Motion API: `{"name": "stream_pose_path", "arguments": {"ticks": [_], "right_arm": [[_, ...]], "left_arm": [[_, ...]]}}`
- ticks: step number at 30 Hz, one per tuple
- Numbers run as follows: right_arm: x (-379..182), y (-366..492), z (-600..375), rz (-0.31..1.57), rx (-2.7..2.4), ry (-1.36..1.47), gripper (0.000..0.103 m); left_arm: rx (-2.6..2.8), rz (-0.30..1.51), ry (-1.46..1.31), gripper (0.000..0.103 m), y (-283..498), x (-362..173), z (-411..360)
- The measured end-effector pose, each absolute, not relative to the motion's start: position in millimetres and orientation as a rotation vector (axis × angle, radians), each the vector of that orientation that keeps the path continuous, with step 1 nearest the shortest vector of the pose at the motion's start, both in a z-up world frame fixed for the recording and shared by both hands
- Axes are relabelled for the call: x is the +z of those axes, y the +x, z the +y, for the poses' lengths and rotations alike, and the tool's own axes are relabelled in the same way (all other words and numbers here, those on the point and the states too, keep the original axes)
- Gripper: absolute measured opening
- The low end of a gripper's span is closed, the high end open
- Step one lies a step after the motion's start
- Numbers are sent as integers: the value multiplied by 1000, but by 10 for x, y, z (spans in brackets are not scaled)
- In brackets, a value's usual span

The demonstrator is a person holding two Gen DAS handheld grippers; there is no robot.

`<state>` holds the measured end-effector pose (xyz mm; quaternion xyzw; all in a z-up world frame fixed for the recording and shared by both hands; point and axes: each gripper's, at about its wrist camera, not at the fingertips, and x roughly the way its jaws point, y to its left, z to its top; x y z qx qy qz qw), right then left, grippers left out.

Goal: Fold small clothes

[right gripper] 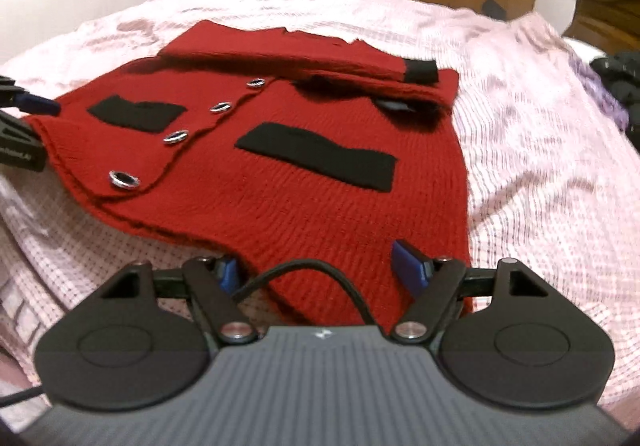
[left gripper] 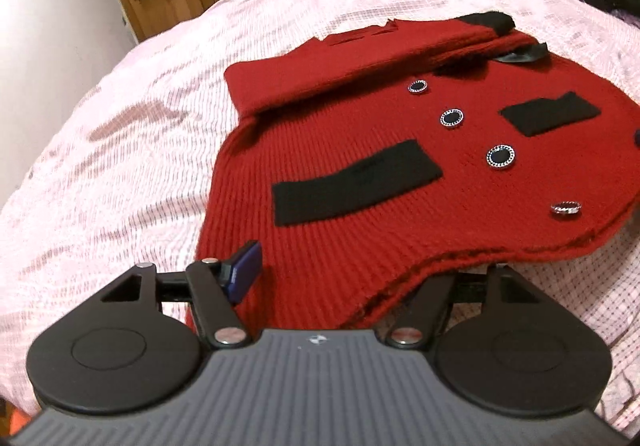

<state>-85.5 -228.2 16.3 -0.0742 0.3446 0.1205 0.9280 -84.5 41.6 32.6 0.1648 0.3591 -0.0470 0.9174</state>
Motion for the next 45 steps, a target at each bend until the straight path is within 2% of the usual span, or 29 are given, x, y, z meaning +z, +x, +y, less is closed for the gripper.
{"name": "stream_pose_path", "arguments": {"ticks": [8, 13, 19, 21, 23, 25, 27, 29, 31, 33, 45], "right_arm": [[55, -788, -2228, 720, 262, -184, 78], [30, -776, -2234, 726, 266, -177, 79], [37, -829, -2206, 699, 256, -182, 80], [71, -870, -2223, 678, 253, -157, 75], [106, -910, -2233, 659, 252, -151, 60], [147, -936, -2237, 641, 250, -146, 47], [201, -956, -2228, 619, 245, -139, 42], [266, -974, -2212, 592, 246, -135, 23], [352, -973, -2195, 563, 240, -127, 13], [432, -961, -2176, 533, 230, -126, 11], [693, -784, -2135, 446, 210, -105, 10]], "left_arm": [[-97, 780, 393, 74, -688, 127, 336], [-97, 815, 335, 76, -597, 88, 416], [-99, 789, 344, 75, -636, 90, 420], [-102, 778, 335, 69, -659, 108, 424], [-111, 768, 319, 62, -682, 135, 433], [-117, 759, 301, 51, -701, 165, 445], [-121, 749, 283, 32, -719, 202, 459], [-130, 732, 258, 23, -745, 255, 473], [-133, 712, 237, 18, -768, 322, 487], [-133, 691, 220, 15, -776, 393, 495], [-142, 588, 162, 12, -694, 742, 527]]}}
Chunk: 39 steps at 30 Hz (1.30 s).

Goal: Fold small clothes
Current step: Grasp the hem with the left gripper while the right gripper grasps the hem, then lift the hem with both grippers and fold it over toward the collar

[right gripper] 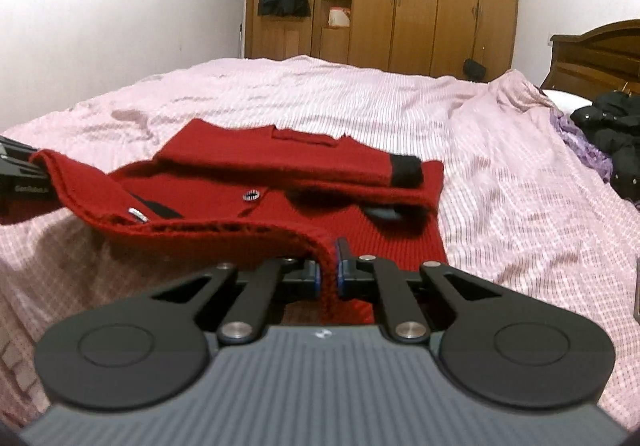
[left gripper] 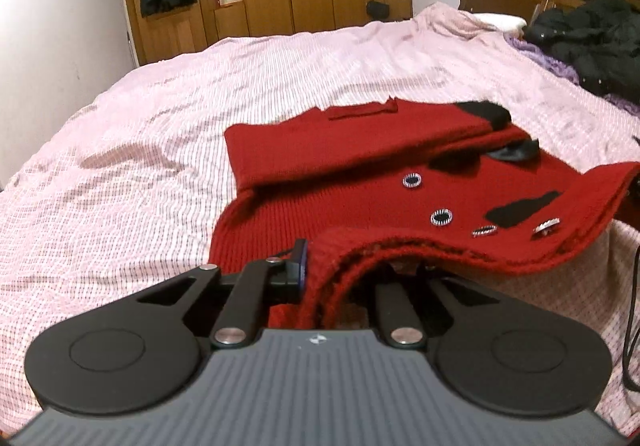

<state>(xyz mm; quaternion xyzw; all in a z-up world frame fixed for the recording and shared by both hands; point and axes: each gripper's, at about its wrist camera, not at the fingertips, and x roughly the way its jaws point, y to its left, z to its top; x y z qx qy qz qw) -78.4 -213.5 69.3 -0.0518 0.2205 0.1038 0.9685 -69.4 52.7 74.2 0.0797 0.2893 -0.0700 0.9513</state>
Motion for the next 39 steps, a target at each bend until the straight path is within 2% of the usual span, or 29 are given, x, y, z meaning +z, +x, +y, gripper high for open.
{"name": "stream_pose_path", "arguments": {"ticks": [18, 29, 39], "right_arm": [[917, -454, -2061, 362, 175, -80, 10], [1208, 147, -2043, 283, 132, -94, 9], [1193, 967, -1963, 274, 35, -157, 9]], "left_arm": [[-139, 494, 182, 9, -522, 977, 457], [-92, 419, 153, 9, 100, 1238, 485], [-84, 431, 159, 9, 1068, 1352, 467]]}}
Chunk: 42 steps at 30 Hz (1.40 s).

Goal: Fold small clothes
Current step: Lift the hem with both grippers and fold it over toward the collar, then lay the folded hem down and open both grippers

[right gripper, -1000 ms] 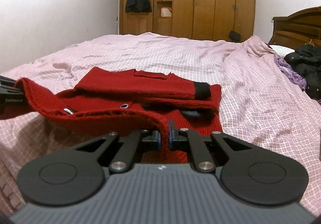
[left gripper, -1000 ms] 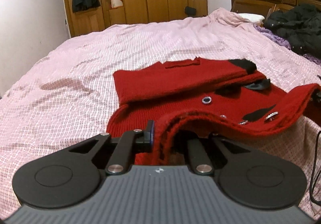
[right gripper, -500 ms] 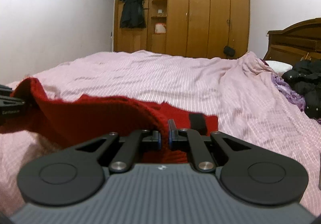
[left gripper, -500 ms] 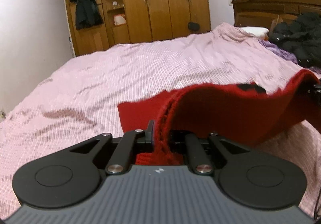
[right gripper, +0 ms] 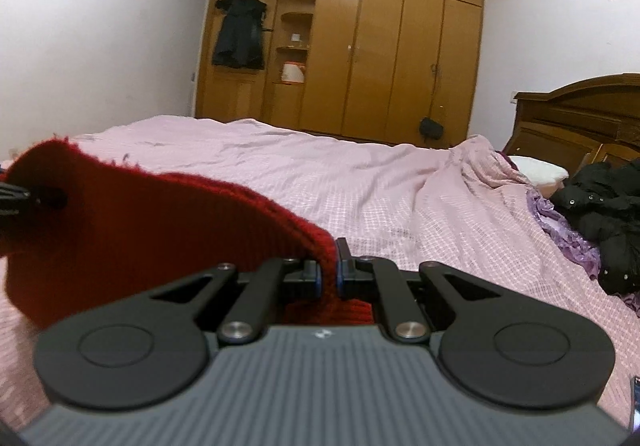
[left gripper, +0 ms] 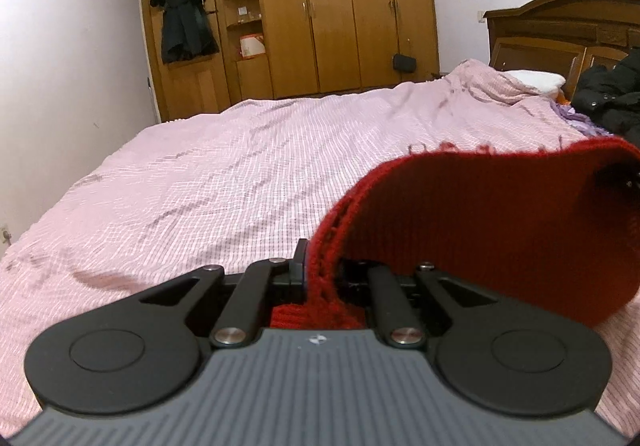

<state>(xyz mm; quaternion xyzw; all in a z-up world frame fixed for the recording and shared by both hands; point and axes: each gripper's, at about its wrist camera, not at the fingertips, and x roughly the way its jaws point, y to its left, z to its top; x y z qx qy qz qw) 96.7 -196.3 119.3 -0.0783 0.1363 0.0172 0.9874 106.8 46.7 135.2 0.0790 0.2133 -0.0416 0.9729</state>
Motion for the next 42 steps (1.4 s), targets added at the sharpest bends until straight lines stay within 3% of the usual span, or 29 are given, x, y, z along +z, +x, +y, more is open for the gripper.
{"name": "stream_pose_path", "arguments": {"ticks": [12, 20, 22, 24, 26, 29, 31, 42], "right_arm": [[476, 1836, -1801, 408, -17, -291, 10], [171, 2020, -1815, 495, -16, -236, 12], [211, 2015, -1828, 502, -8, -233, 13], [262, 1978, -1855, 506, -1, -217, 13], [334, 1893, -1889, 513, 3, -179, 28], [444, 1757, -1990, 497, 14, -121, 49], [507, 1651, -2046, 478, 26, -106, 55], [573, 1167, -2335, 477, 44, -125, 61]], "left_arm": [[-80, 601, 247, 9, 2226, 559, 412], [-77, 637, 285, 10, 2473, 230, 405], [-77, 642, 294, 18, 2443, 262, 399], [-73, 649, 292, 39, 2402, 319, 430], [-73, 653, 276, 53, 2279, 395, 467], [-98, 649, 256, 56, 2077, 513, 519], [-105, 637, 267, 59, 1958, 565, 543], [-103, 610, 356, 67, 1583, 645, 561]]}}
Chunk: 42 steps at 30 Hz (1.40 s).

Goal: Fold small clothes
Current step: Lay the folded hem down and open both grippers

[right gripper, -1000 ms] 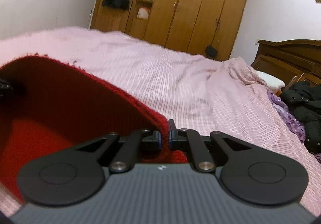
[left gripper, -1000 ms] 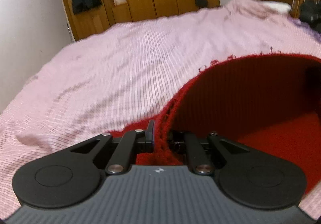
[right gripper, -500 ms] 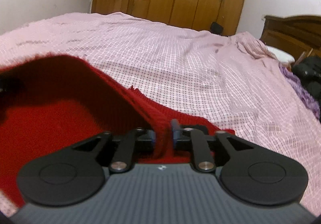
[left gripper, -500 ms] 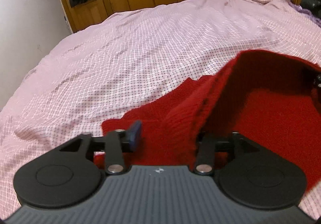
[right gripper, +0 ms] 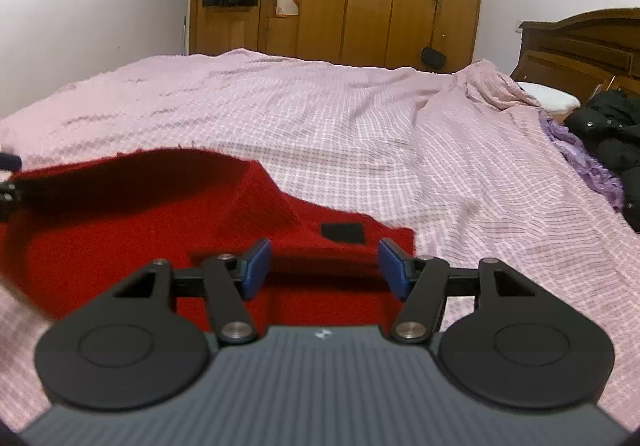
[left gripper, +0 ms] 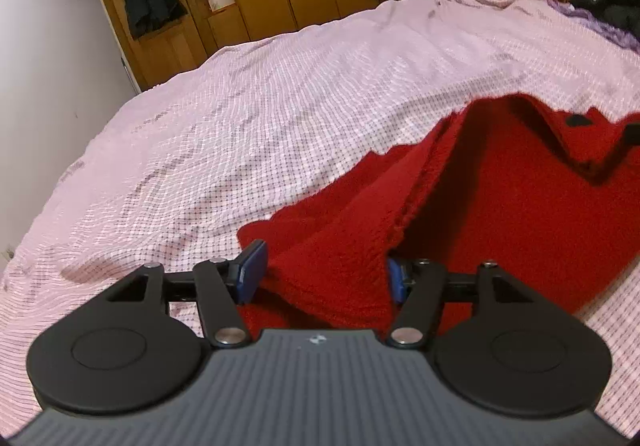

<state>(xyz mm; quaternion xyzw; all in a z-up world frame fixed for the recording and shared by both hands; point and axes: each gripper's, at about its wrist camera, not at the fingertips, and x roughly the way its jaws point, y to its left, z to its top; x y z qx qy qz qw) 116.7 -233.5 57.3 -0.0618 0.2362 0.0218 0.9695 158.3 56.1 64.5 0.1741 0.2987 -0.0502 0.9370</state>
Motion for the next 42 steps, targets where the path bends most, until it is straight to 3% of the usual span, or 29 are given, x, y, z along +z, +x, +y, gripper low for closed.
{"name": "stream_pose_path", "arguments": {"ticks": [15, 24, 26, 42], "right_arm": [[359, 1595, -2614, 521, -32, -121, 61], [201, 1985, -2764, 588, -51, -32, 61], [190, 2038, -2834, 607, -62, 22, 67], [570, 1381, -2889, 603, -99, 202, 70]], "left_arm": [[49, 635, 369, 67, 1932, 509, 831], [94, 706, 213, 67, 2249, 387, 1153], [98, 719, 190, 67, 2250, 358, 1173], [64, 773, 115, 67, 1661, 631, 1066]]}}
